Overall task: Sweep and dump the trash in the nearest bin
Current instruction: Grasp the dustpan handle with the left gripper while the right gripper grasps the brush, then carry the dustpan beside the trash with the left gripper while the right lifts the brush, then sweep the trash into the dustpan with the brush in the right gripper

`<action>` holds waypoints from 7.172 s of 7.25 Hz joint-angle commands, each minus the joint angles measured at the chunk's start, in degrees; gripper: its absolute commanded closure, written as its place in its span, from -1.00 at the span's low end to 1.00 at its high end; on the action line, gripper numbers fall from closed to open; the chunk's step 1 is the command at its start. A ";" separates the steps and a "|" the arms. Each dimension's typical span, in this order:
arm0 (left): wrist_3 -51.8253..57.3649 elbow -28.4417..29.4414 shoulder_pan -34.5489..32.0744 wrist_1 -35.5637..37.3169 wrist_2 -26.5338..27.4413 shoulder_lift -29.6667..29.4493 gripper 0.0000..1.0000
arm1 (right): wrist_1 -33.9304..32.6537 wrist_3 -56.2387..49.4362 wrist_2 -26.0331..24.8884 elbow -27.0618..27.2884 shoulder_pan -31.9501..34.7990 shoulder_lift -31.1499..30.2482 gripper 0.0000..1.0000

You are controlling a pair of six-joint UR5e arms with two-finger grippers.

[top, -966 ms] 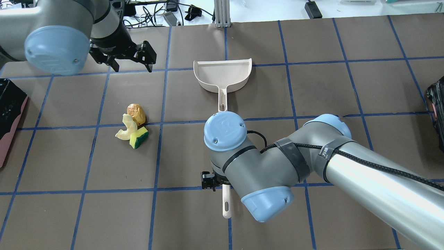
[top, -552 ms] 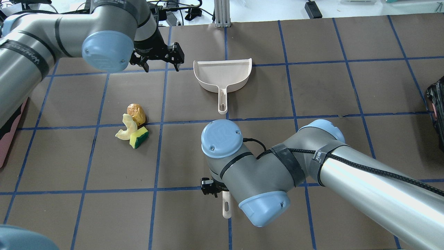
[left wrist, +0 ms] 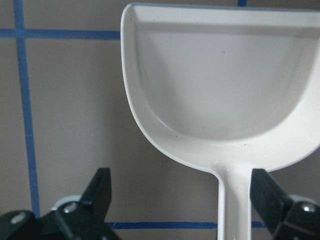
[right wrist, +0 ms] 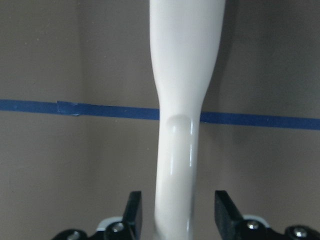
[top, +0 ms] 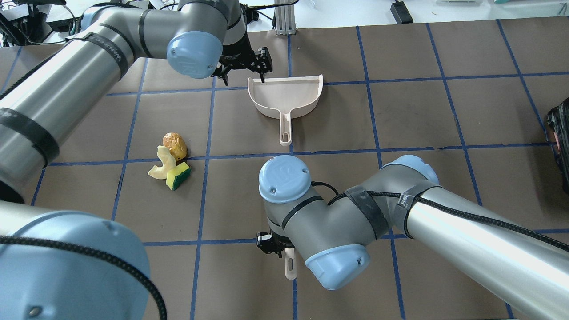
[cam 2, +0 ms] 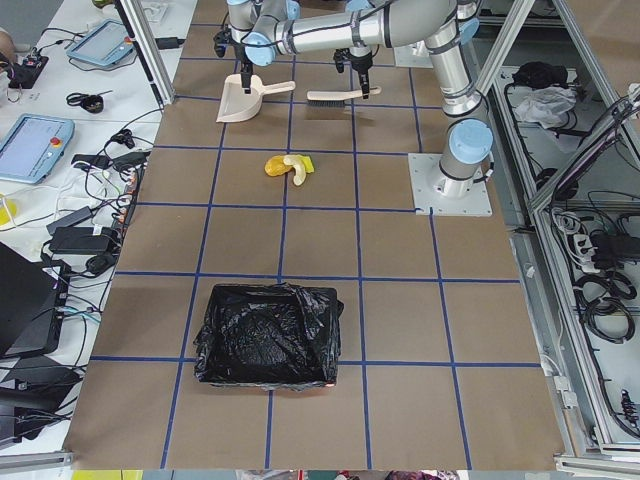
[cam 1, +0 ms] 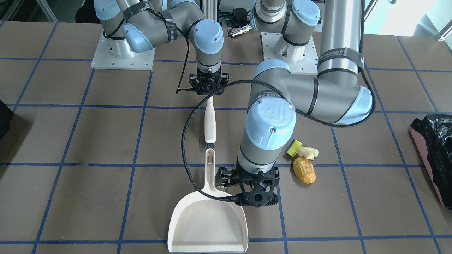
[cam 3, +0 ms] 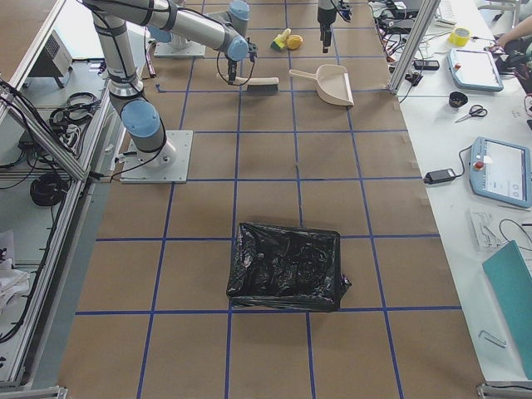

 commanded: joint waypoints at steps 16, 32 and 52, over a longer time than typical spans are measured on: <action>1.00 -10.48 -5.50 1.36 -2.74 2.01 0.94 | 3.73 34.10 0.28 -0.53 0.09 -4.18 1.00; 114.93 -16.11 36.12 -10.69 5.52 20.46 1.00 | 3.55 52.90 3.88 -18.16 8.33 9.23 1.00; 137.59 -40.89 45.03 22.89 16.77 24.42 1.00 | 3.99 22.64 13.09 -50.70 15.56 34.22 1.00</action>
